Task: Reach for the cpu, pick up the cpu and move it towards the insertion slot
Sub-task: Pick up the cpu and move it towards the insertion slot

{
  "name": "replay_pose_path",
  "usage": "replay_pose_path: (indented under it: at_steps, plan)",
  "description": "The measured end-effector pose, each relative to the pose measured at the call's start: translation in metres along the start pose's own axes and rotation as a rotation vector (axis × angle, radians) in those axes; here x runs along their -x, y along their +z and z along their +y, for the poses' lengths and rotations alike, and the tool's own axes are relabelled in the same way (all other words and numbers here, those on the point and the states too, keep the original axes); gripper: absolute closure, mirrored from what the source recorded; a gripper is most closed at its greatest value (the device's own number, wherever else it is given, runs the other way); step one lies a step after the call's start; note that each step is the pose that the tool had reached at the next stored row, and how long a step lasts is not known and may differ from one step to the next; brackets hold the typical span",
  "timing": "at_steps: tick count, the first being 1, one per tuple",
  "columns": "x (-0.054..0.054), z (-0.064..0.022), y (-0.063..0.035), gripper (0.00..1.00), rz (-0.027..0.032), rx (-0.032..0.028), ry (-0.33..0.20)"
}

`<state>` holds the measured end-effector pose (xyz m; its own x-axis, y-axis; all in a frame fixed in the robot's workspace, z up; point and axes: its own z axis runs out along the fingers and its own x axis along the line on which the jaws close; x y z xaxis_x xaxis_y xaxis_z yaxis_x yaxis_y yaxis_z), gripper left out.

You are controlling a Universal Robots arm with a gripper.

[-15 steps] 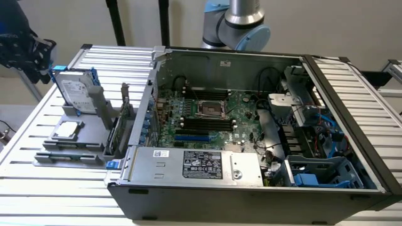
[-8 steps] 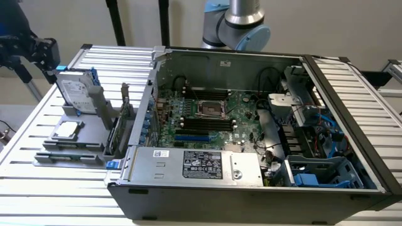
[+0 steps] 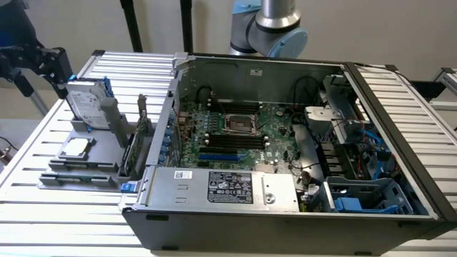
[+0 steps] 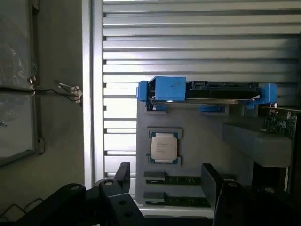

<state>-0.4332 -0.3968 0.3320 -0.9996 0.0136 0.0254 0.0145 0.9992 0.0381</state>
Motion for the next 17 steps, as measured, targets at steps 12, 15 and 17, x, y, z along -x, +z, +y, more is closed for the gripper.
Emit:
replay_pose_path:
  at_steps: [12, 15, 17]
  plan:
    - [0.002, -0.0086, 0.0214, 0.29, 0.0001, 0.0001, 0.003]
    - [0.002, -0.0107, 0.0268, 0.29, 0.0002, 0.0001, 0.003]
    - [0.003, -0.0117, 0.0304, 0.29, 0.0001, 0.0001, 0.003]
